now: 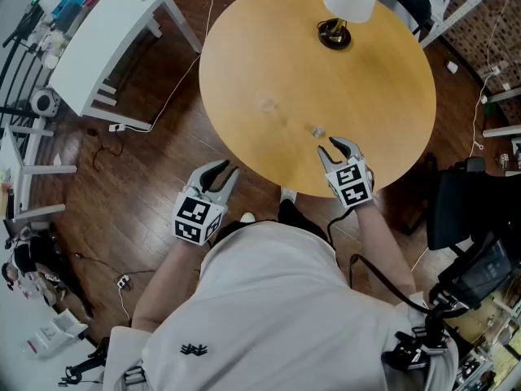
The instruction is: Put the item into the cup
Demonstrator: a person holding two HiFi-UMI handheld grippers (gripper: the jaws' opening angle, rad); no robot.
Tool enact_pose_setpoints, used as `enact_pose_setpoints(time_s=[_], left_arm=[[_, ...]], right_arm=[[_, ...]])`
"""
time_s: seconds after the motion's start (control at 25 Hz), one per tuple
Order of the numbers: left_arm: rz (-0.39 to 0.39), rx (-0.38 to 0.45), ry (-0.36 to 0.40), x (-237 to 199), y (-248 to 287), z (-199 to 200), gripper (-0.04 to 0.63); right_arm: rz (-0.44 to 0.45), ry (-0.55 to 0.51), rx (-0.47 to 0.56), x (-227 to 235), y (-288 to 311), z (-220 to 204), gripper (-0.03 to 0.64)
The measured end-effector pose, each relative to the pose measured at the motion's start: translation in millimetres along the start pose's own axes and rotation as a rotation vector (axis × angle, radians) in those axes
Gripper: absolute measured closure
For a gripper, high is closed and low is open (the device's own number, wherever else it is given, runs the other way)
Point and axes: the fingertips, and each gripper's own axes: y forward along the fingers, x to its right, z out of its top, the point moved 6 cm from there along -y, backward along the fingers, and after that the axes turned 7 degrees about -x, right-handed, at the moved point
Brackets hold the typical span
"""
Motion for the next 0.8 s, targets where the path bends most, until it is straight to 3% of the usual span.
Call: enact_pose_setpoints(time_s=[0.2, 0.48, 0.8], left_arm=[[0.069, 0.006, -0.038, -10.1, 21.3, 28.4, 0.521], [0.104, -0.036, -0.087, -20.9, 20.7, 21.3, 0.522], [0.09, -0.022, -0.075, -43.5, 17.7, 18.2, 0.522]], right_arm=[[0.037, -0.052, -0.077, 51.0, 68.3, 1.7, 0.466], [0.082, -0.063, -0.205, 56.1, 134.0, -19.6, 0.467], [0.04, -0.064, -0.22, 48.6, 142.0, -26.0, 0.563]])
